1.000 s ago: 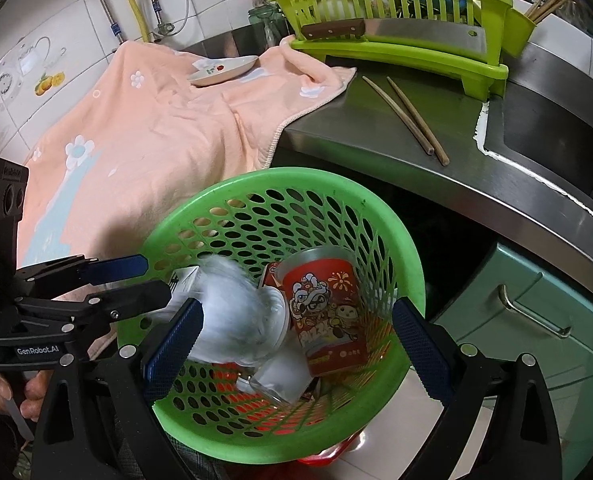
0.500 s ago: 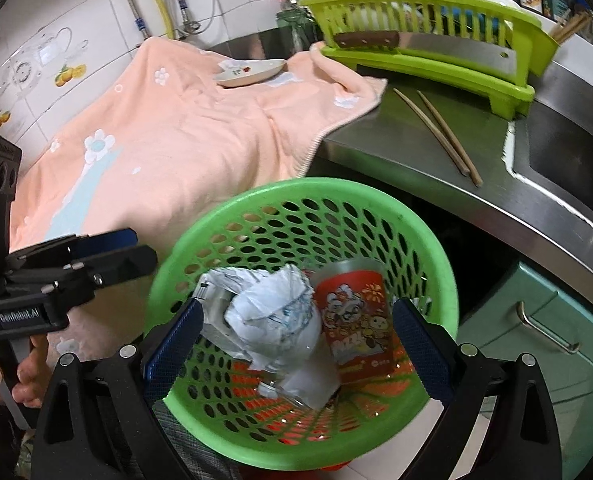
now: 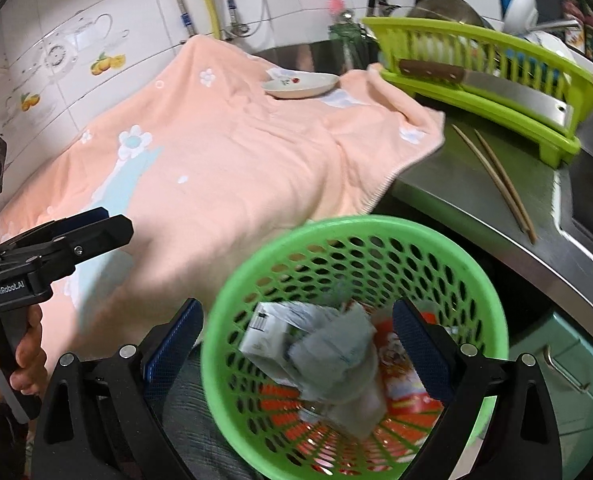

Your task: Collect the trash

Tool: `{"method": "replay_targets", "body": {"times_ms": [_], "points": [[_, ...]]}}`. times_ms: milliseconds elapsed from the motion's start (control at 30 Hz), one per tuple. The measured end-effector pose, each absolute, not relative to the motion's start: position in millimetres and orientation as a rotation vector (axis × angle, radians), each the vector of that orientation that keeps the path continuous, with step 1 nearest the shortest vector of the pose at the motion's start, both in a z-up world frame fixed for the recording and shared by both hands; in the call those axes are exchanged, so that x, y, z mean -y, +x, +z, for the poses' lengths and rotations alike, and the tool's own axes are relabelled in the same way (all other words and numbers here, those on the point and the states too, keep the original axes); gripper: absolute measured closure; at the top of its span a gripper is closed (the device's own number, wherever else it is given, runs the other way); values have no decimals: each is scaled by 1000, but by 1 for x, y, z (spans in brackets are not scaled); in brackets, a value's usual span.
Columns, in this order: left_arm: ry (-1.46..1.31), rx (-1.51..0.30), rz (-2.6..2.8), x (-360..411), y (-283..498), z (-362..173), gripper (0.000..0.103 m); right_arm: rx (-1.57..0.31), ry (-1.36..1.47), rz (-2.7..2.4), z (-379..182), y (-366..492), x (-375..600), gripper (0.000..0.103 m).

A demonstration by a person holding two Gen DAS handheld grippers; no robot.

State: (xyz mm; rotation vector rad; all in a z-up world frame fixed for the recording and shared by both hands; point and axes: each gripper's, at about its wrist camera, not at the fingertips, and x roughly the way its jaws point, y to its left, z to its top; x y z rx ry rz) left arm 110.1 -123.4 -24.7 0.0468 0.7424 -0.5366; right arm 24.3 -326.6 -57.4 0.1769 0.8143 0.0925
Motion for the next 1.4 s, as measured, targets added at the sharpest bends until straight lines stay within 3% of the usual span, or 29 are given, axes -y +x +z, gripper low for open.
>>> {"method": "replay_targets", "body": {"times_ms": [533, 1400], "points": [[50, -636, -293, 51, 111, 3, 6, -767, 117, 198, -33, 62, 267, 11], [19, -538, -45, -14, 86, 7, 5, -666, 37, 172, -6, 59, 228, 11]]}}
